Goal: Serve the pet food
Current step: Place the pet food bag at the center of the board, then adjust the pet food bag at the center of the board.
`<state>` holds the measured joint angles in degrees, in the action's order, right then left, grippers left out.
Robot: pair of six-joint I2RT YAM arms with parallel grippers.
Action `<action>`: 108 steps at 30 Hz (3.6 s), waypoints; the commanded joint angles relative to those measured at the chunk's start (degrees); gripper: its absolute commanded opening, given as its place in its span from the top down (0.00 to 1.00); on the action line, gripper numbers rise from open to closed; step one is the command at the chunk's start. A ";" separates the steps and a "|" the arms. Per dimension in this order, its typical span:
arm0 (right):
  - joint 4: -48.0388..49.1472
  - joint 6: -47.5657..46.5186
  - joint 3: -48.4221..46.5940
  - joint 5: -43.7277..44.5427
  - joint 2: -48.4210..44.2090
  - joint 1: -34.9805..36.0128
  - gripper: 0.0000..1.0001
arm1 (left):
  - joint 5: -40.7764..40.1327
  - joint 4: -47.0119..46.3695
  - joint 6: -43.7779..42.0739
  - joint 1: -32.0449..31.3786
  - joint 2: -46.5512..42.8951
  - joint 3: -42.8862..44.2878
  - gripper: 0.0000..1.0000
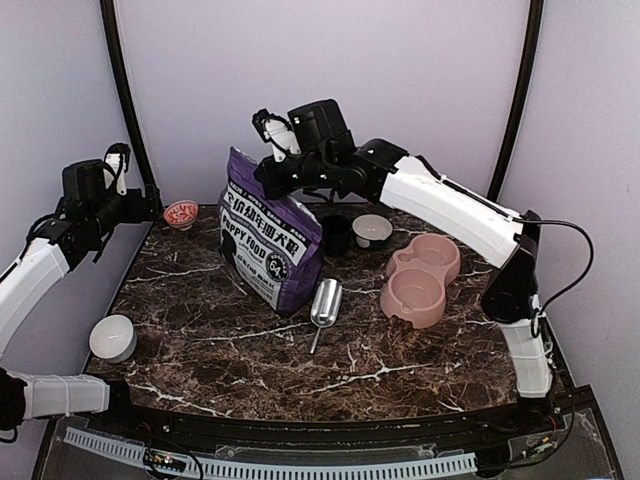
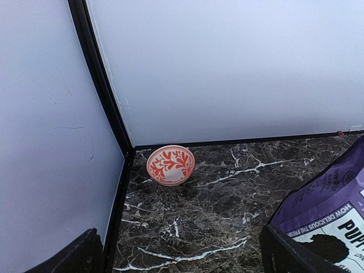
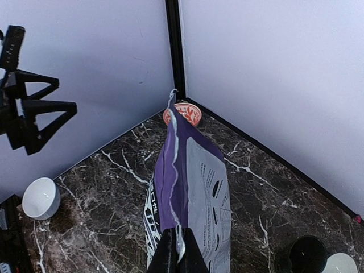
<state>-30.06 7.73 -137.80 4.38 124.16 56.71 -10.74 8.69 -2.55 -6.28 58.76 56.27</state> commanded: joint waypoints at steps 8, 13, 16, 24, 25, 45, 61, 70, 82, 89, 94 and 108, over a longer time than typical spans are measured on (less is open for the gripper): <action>36.89 -3.45 -0.65 10.34 -4.84 -0.05 0.95 | 0.02 -1.01 -0.44 -0.14 -1.29 -1.03 0.01; 36.85 -2.09 5.33 6.51 -8.49 -1.80 0.50 | 1.46 -1.21 -0.45 -0.23 -0.38 -1.01 0.01; 36.42 -0.35 9.02 4.55 -11.40 -3.68 0.40 | 2.60 -1.28 -0.61 -0.27 -0.18 -1.00 0.01; 35.07 1.53 27.77 2.50 -22.27 -11.79 0.40 | 7.07 -1.98 -0.88 -0.69 1.05 -1.27 0.02; 35.05 2.16 30.63 1.36 -23.34 -13.27 0.43 | 7.35 -1.95 -0.77 -1.02 1.34 -1.29 0.03; 25.17 6.68 46.28 -31.88 -14.36 -24.33 0.69 | 22.91 5.47 18.22 -6.48 8.47 -4.48 0.19; 20.30 6.03 41.34 -32.75 -3.14 -15.80 0.79 | 33.03 -5.25 27.20 -7.42 22.47 -6.55 0.23; 20.45 7.10 40.75 -37.03 -1.78 -12.17 0.80 | 33.66 -8.66 29.09 -7.41 26.25 -6.22 0.28; 27.45 14.67 40.13 -41.90 0.08 -7.82 0.80 | 31.32 -5.87 26.45 -7.38 27.11 -3.19 0.30; 28.93 16.74 36.01 -43.87 2.62 -5.07 0.80 | 26.93 0.26 22.75 -7.29 25.62 0.17 0.31; 27.24 15.33 35.71 -40.75 1.75 -5.07 0.79 | 23.30 3.98 20.10 -7.34 23.02 2.30 0.30; 20.13 10.84 37.62 -26.13 -9.71 -10.64 0.73 | 18.29 9.13 14.49 -7.32 16.07 11.66 0.30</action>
<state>-9.72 19.94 -99.02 -26.57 119.77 48.31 8.38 15.27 13.87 -13.41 77.89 64.99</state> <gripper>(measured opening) 0.266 0.703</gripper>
